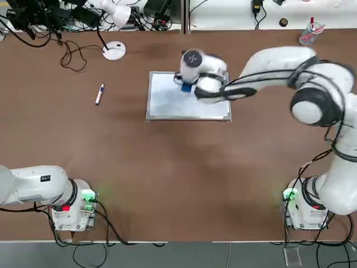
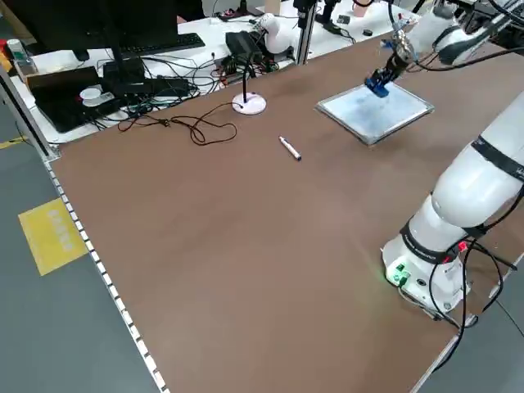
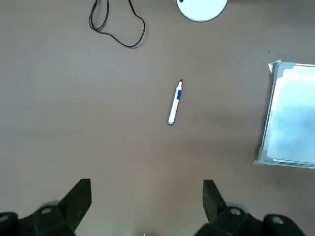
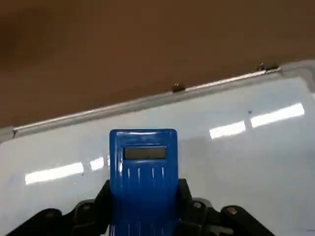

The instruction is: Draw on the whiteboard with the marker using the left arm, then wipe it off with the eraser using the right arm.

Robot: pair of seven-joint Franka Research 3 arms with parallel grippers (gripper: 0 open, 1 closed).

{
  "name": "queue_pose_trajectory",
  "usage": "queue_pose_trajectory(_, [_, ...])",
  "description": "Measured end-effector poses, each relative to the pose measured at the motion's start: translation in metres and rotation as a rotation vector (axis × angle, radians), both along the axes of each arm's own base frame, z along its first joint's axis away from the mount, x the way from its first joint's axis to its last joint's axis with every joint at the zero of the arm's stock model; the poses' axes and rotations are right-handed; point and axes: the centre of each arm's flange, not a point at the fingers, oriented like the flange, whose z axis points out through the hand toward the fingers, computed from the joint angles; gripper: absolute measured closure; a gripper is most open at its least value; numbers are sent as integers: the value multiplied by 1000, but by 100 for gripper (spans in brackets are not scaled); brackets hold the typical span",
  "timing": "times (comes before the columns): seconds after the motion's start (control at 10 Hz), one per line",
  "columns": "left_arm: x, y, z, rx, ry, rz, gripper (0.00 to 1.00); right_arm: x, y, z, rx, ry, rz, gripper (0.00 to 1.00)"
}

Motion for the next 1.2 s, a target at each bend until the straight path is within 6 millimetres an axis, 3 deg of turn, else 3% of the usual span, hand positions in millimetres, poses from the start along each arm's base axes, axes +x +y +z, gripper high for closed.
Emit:
queue_pose_trajectory(0.2, [0,0,0,0,0,-1,0,13,-54,38,-38,20,64,45])
queue_pose_trajectory(0.4, [0,-1,0,0,0,-2,0,20,-121,54,-113,40,125,45])
queue_pose_trajectory(0.6, [0,-2,0,0,0,-4,0,24,-194,46,-195,85,179,45])
queue_pose_trajectory(0.8, [0,-3,0,1,0,-6,0,31,-265,24,-257,150,239,45])
queue_pose_trajectory(1.0, [0,-3,0,1,1,-6,0,37,-324,7,-299,202,305,45])
queue_pose_trajectory(1.2, [0,-3,0,1,1,-6,0,47,-374,6,-342,223,340,45])
